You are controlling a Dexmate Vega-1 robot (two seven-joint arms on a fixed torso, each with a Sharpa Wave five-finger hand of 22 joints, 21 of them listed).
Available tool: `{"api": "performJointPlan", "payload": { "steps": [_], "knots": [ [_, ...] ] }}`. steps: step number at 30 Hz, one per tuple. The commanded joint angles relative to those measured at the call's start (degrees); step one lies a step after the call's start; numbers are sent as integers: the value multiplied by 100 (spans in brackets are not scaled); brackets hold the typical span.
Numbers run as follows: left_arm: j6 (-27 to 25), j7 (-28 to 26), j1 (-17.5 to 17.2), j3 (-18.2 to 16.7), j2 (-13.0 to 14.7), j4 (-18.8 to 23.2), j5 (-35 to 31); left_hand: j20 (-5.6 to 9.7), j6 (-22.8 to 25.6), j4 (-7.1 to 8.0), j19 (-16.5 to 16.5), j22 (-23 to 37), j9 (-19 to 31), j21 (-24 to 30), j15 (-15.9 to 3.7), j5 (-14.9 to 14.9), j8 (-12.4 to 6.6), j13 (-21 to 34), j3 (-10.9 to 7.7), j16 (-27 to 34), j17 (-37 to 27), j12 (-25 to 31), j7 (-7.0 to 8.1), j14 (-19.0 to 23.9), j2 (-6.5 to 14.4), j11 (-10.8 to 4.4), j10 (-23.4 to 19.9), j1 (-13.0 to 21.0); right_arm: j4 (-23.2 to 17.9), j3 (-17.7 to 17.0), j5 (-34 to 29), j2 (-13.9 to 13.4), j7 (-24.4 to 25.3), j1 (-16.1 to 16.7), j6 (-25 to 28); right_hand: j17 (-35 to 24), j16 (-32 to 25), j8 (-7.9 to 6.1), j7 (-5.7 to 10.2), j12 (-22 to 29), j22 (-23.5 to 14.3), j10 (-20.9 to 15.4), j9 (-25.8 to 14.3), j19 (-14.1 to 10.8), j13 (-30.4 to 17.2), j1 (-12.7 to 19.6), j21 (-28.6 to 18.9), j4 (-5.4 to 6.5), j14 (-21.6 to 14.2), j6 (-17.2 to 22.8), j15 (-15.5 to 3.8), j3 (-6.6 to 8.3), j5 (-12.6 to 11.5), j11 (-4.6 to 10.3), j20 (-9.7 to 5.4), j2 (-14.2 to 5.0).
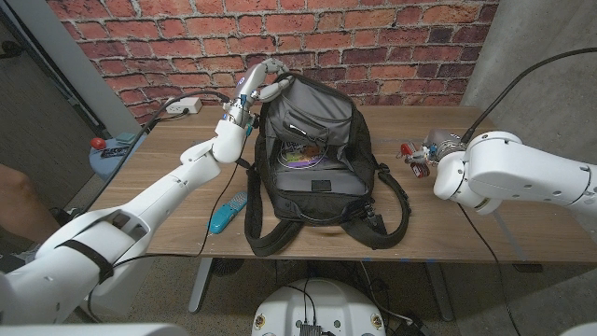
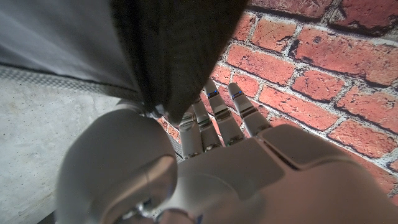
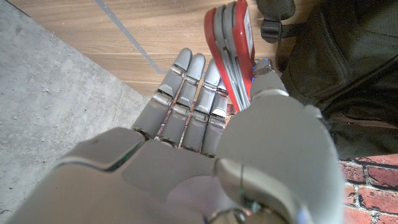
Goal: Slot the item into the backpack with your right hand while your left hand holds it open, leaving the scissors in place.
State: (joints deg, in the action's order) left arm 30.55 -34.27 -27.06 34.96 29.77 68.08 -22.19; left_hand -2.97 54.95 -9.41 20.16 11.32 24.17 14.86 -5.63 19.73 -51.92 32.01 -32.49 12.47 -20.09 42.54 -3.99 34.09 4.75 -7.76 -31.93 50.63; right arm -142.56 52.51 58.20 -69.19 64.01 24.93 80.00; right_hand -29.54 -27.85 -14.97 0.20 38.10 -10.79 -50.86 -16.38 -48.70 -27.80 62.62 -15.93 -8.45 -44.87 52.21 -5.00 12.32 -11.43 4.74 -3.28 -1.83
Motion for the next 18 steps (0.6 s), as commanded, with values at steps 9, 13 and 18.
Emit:
{"api": "performJointPlan", "payload": {
  "steps": [9,13,18],
  "knots": [
    [114,-81,49,61,-41,-102,-25,4,-38,-8,-35,9,10,39,-2,34,-52,22,-44,-26,-2,15,-8,45,92,-11,-8,78,-709,-906,-108,-4,-1,928,-2,-24,21,1,14,40,-9,-112,-30,-3,0,222,-60,-10,-93,52,-576,-20,11,52,-18,-121],
    [146,-87,56,63,-50,-131,-12,2,-43,-12,-37,9,10,39,-7,34,-56,17,-44,-26,-6,14,-7,38,94,-11,-15,85,-810,-954,-129,35,-1,996,-2,-36,19,5,20,40,-9,-102,-31,2,0,226,-60,-7,-96,55,-582,-23,12,53,-21,-132],
    [207,-91,69,70,-64,-194,8,7,-59,-9,-39,9,27,38,0,38,-68,18,-53,-31,0,14,-7,39,95,-14,-15,82,-906,-1189,-181,137,-1,1229,-2,-36,23,9,17,53,-10,-127,-34,1,1,229,-62,-5,-102,56,-589,-30,16,44,-21,-132]
  ]
}}
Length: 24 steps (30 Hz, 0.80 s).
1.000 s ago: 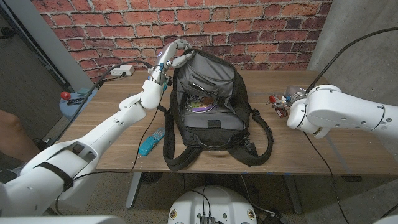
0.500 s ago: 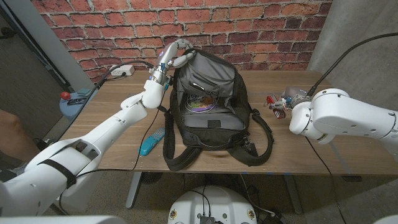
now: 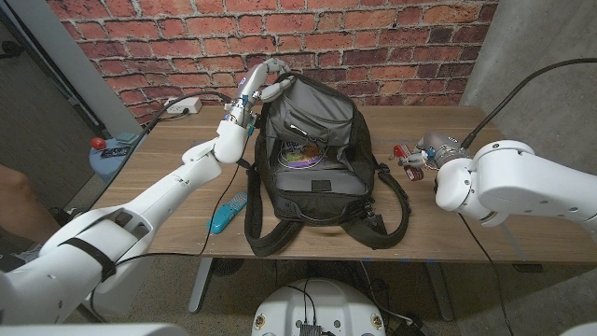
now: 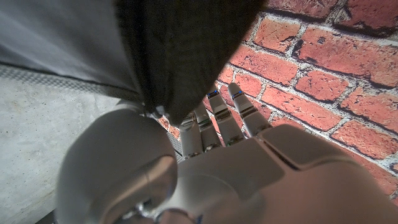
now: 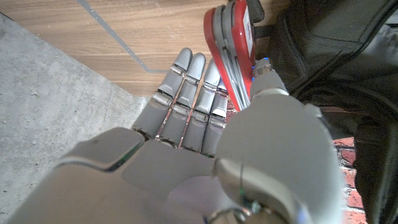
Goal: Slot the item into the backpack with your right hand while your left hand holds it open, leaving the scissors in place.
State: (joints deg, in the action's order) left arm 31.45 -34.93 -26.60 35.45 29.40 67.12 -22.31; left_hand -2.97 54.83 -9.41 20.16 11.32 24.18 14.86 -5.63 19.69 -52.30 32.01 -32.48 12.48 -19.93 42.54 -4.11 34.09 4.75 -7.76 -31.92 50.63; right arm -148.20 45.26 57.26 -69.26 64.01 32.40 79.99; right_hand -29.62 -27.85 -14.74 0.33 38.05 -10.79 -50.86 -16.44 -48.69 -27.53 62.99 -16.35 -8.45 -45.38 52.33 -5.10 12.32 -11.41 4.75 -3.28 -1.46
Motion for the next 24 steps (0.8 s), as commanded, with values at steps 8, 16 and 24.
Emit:
{"api": "performJointPlan", "payload": {
  "steps": [8,16,24],
  "knots": [
    [206,-74,35,18,-24,-156,10,5,-54,-9,-41,9,32,39,2,42,-43,16,-50,-24,-26,10,3,38,100,-2,-12,87,-557,-738,-198,290,-1,765,0,-48,22,-6,4,62,-11,-103,-33,2,-37,211,-22,-8,-59,49,-588,-39,18,53,-22,-178],
    [271,-140,14,-6,-21,-183,10,4,-60,-5,-44,8,29,39,-5,50,-54,19,-63,-29,-19,13,8,44,99,-6,-17,82,-693,-869,-159,449,-1,885,0,-61,30,0,4,72,-11,-124,-35,-6,-28,227,-30,-11,-74,67,-586,-47,22,63,-20,-180],
    [347,-142,38,-2,-34,-274,26,10,-63,-1,-43,8,29,41,-5,54,-67,15,-66,-32,-14,8,2,52,85,-9,-17,68,-826,-1021,4,533,-1,1006,0,-76,36,6,10,75,-11,-127,-39,-5,-20,224,-33,-1,-83,74,-593,-57,26,61,-26,-189]
  ]
}}
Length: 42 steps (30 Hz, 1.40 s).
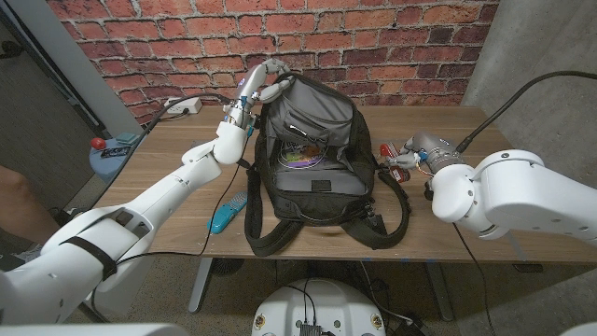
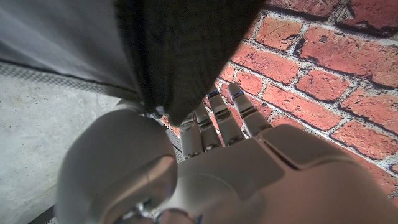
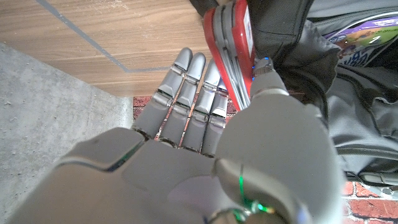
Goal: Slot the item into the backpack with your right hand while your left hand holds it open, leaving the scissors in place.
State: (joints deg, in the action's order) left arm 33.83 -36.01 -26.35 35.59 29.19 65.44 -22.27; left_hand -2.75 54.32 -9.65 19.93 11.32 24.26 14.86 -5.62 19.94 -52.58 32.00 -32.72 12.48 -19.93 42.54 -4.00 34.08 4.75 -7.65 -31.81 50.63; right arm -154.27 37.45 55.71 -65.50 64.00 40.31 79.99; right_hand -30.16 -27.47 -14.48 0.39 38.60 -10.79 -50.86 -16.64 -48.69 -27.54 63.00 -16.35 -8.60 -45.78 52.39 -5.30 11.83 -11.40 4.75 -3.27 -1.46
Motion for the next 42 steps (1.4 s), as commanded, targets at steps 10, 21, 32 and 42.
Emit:
{"api": "performJointPlan", "payload": {
  "steps": [10,21,32,42],
  "knots": [
    [301,-88,123,31,-63,-341,8,-12,0,23,-31,8,1,39,-5,31,-49,25,-42,-30,-21,7,-16,43,90,-19,-12,71,-414,-599,341,328,0,570,0,-29,8,-21,17,31,-12,-146,-21,-24,-14,190,-45,34,-80,102,-579,-34,29,67,-28,-183],
    [391,-216,62,30,-150,-385,38,-12,-16,19,-37,8,8,38,-4,35,-66,20,-45,-28,-29,-6,-13,35,95,-21,9,78,-531,-1255,648,572,0,1132,0,-60,2,-12,24,51,-12,-185,-21,-35,-10,192,-54,37,-122,119,-601,-43,28,62,-32,-193],
    [274,-368,-117,-27,-283,-252,118,-8,-13,19,-43,8,5,38,7,40,-83,16,-47,-30,-28,-11,-18,33,89,-4,13,73,-383,-1362,1103,828,0,1096,0,-63,17,-18,28,52,-10,-229,-14,-80,27,195,-76,35,-172,175,-629,-47,28,99,-62,-194],
    [223,-496,-151,-72,-277,-164,57,-1,-12,17,-42,8,-19,40,-1,46,-87,16,-57,-37,-21,-9,-8,30,81,-24,3,71,-266,-1440,1108,1091,0,1163,0,-81,21,-10,31,50,-9,-268,-5,-103,64,206,-89,32,-216,200,-637,-47,27,111,-70,-204]
  ]
}}
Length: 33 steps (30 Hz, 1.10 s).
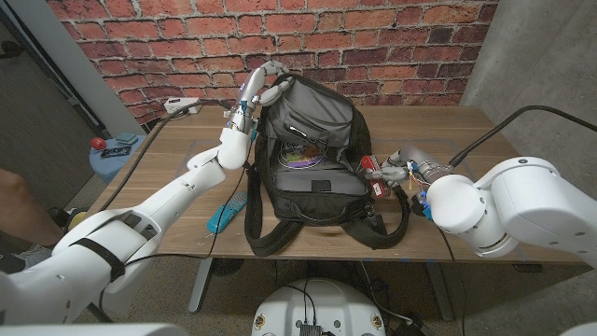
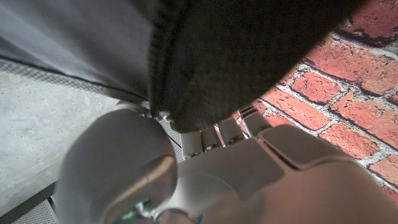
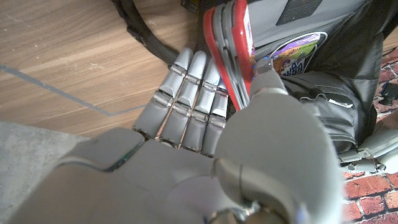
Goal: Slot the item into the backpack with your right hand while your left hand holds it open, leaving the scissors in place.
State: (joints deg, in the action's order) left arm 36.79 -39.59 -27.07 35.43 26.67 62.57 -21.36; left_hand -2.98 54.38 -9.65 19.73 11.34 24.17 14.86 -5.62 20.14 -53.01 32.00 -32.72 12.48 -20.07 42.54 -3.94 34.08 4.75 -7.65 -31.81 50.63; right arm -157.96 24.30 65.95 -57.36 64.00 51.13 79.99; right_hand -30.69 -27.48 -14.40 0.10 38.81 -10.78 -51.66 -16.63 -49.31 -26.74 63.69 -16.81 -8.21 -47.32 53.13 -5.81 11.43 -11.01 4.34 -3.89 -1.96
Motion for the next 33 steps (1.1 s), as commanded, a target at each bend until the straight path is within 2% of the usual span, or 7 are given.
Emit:
{"api": "performJointPlan", "payload": {
  "steps": [1,3,11,15,23,33],
  "knots": [
    [-84,-147,-87,-67,-21,141,-32,20,-16,18,-23,5,-19,40,0,28,-41,13,-62,-40,-3,-11,-16,32,80,-15,3,69,120,-107,90,293,0,56,0,-35,17,-19,60,31,-10,-187,-5,-43,-19,142,-45,-10,-67,133,-579,-7,-12,153,-8,-156],
    [-105,-174,-93,-83,-9,168,-51,16,-23,17,-22,5,-15,41,0,25,-44,15,-55,-33,-14,-11,-21,24,89,-18,6,76,178,-87,135,333,0,29,0,-38,20,-19,62,33,-10,-191,-3,-43,-18,134,-46,-5,-72,140,-589,-10,-11,161,-12,-158],
    [-135,-417,-107,-170,20,242,-143,15,-21,13,-25,6,-11,41,-7,29,-58,18,-61,-31,-14,-9,-32,31,89,-27,2,82,372,-324,180,693,0,258,0,-56,28,-13,79,37,-10,-192,2,-53,-17,148,-53,-12,-81,155,-593,-11,-10,154,-26,-159],
    [-139,-465,-143,-201,50,284,-144,15,-28,19,-28,5,-5,41,-9,33,-66,18,-65,-36,-8,-6,-28,30,84,-23,-4,72,438,-402,2,858,-136,366,-106,-71,29,-10,71,39,-10,-183,5,-48,-23,149,-53,-10,-82,163,-586,-15,-9,154,-26,-164],
    [-34,-570,-163,-226,45,227,-141,16,-29,19,-28,5,-15,42,-8,38,-74,22,-64,-36,-9,-4,-22,28,78,-24,-6,68,406,-361,-354,1166,-407,374,-28,-82,41,1,57,42,-10,-183,1,-50,-20,161,-58,-16,-96,154,-572,-17,-8,132,-20,-165],
    [132,-627,-134,-213,-11,82,-121,20,-43,24,-33,6,-11,42,-7,41,-88,24,-63,-30,-15,-6,-31,33,81,-31,-3,63,480,-83,-419,1248,-477,68,0,-91,55,8,51,42,-10,-198,3,-52,-4,171,-63,-17,-115,165,-564,-19,-6,129,-12,-174]
  ]
}}
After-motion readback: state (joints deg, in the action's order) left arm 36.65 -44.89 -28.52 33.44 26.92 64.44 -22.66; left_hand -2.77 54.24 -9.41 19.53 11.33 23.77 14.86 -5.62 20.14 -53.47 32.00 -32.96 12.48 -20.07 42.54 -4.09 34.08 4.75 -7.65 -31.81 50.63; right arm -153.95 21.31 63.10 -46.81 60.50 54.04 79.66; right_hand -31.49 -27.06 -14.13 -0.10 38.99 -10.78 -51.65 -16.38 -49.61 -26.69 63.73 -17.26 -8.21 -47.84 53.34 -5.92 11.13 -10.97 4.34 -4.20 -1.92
